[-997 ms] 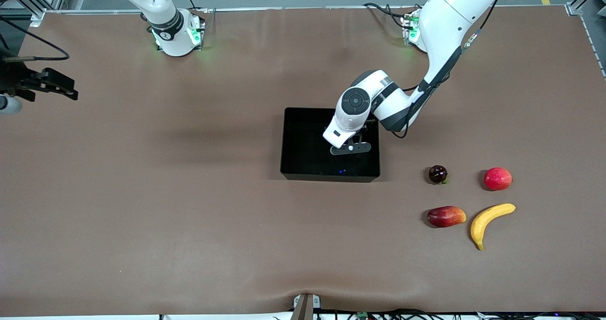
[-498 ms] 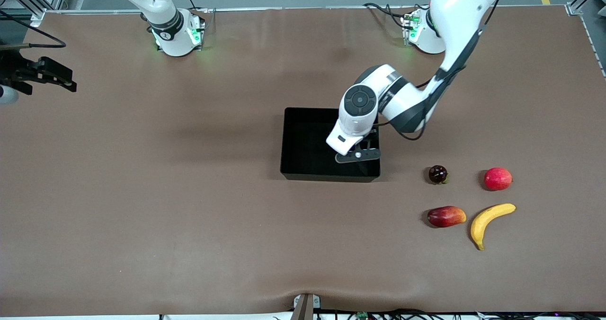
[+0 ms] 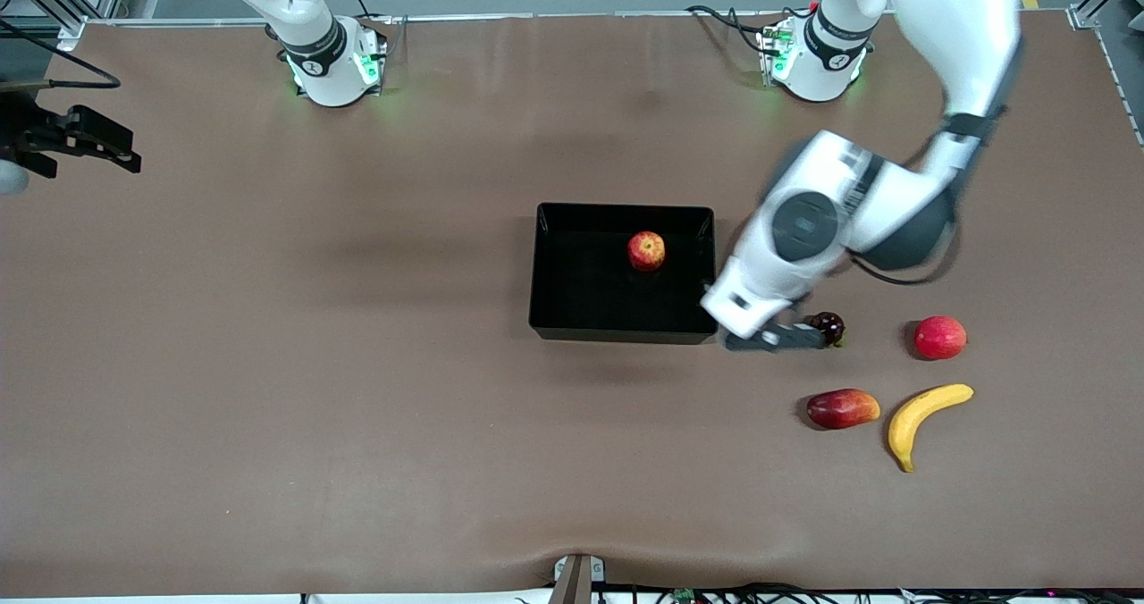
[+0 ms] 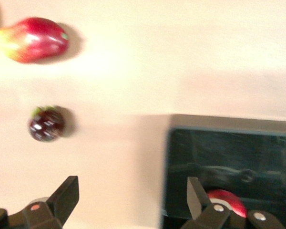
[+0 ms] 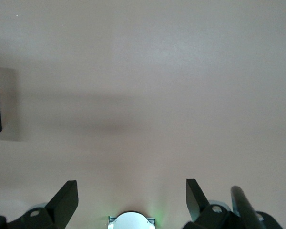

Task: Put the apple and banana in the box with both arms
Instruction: 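Move the left gripper over the yellow banana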

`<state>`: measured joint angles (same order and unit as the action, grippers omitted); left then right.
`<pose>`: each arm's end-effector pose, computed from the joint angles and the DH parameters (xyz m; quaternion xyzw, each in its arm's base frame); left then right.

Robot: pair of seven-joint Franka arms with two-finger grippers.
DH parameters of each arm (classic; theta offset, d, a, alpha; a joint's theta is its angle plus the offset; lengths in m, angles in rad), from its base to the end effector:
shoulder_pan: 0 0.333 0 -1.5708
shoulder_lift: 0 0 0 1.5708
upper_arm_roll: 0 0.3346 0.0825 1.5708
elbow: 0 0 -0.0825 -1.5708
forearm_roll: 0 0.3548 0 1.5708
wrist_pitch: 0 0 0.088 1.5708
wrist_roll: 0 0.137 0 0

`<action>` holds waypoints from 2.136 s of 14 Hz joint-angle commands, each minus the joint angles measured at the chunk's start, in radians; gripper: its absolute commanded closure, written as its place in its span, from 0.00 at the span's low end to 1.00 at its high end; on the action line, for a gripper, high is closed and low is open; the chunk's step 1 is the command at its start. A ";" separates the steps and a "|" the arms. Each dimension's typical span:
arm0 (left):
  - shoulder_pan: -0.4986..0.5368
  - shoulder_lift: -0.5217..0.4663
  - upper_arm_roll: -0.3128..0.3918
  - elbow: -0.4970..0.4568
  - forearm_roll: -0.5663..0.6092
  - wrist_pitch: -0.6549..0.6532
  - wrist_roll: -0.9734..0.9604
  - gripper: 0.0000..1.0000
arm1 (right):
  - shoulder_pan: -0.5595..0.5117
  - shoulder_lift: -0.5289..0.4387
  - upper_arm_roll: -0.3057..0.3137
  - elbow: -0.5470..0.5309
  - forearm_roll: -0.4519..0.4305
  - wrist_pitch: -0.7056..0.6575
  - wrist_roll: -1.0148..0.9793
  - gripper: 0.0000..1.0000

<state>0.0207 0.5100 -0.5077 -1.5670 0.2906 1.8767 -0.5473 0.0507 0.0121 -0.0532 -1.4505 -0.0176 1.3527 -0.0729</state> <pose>0.6025 -0.2350 0.3645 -0.9978 0.0038 0.0498 0.0442 0.5028 -0.0037 0.6411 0.9979 0.0337 -0.0552 0.0069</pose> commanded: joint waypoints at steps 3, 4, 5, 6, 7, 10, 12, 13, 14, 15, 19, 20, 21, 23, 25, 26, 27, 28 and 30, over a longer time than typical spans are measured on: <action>0.227 0.036 -0.011 0.018 0.002 -0.017 0.260 0.00 | -0.005 0.012 0.000 0.032 0.016 -0.020 -0.004 0.00; 0.258 0.053 -0.009 0.019 0.010 -0.005 0.330 0.00 | -0.002 0.011 0.000 0.032 0.016 -0.018 -0.004 0.00; 0.281 0.071 -0.008 0.024 0.010 0.008 0.387 0.00 | -0.002 0.011 0.000 0.032 0.016 -0.018 -0.004 0.00; 0.303 0.087 -0.008 0.033 0.012 0.039 0.439 0.00 | -0.005 0.011 0.000 0.030 0.018 -0.020 -0.002 0.00; 0.312 0.100 -0.005 0.036 0.015 0.064 0.488 0.00 | -0.005 0.011 0.000 0.030 0.025 -0.020 -0.004 0.00; 0.314 0.159 0.072 0.038 0.085 0.204 0.622 0.00 | -0.009 0.011 -0.002 0.029 0.031 -0.020 -0.004 0.00; 0.314 0.205 0.124 0.067 0.093 0.291 0.776 0.00 | -0.015 0.011 -0.002 0.029 0.031 -0.018 -0.004 0.00; 0.314 0.228 0.142 0.096 0.091 0.301 0.878 0.00 | -0.015 0.011 -0.002 0.029 0.031 -0.017 -0.004 0.00; 0.314 0.248 0.146 0.117 0.090 0.306 0.945 0.00 | -0.015 0.011 -0.002 0.029 0.031 -0.017 -0.004 0.00; 0.314 0.260 0.147 0.128 0.091 0.312 0.984 0.00 | -0.015 0.011 -0.002 0.029 0.031 -0.018 -0.004 0.00; 0.314 0.306 0.172 0.136 0.091 0.433 1.127 0.00 | -0.015 0.011 -0.002 0.029 0.031 -0.009 -0.005 0.00; 0.314 0.326 0.185 0.140 0.090 0.473 1.162 0.00 | -0.017 0.011 -0.002 0.029 0.031 -0.009 -0.005 0.00; 0.314 0.337 0.198 0.142 0.090 0.501 1.191 0.00 | -0.017 0.011 -0.004 0.029 0.033 -0.007 -0.005 0.00; 0.312 0.347 0.199 0.142 0.087 0.510 1.190 0.00 | -0.017 0.011 -0.005 0.027 0.033 -0.010 -0.004 0.00; 0.314 0.355 0.199 0.139 0.056 0.510 1.188 0.00 | -0.019 0.015 -0.010 0.021 0.044 -0.004 -0.004 0.00; 0.314 0.354 0.199 0.139 0.033 0.510 1.190 0.00 | -0.029 0.015 -0.008 0.021 0.059 0.002 -0.004 0.00; 0.314 0.352 0.199 0.137 0.022 0.510 1.192 0.00 | -0.041 0.015 -0.008 0.021 0.083 0.003 -0.004 0.00; 0.314 0.351 0.199 0.133 0.021 0.510 1.195 0.00 | -0.046 0.017 -0.010 0.025 0.099 0.002 -0.004 0.00; 0.314 0.354 0.199 0.131 0.022 0.509 1.199 0.00 | -0.043 0.015 -0.008 0.027 0.107 0.005 -0.004 0.00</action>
<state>0.3392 0.8561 -0.3106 -1.4502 0.3315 2.3873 0.6299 0.0203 0.0187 -0.0675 -1.4470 0.0650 1.3612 -0.0729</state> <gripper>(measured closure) 0.000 0.000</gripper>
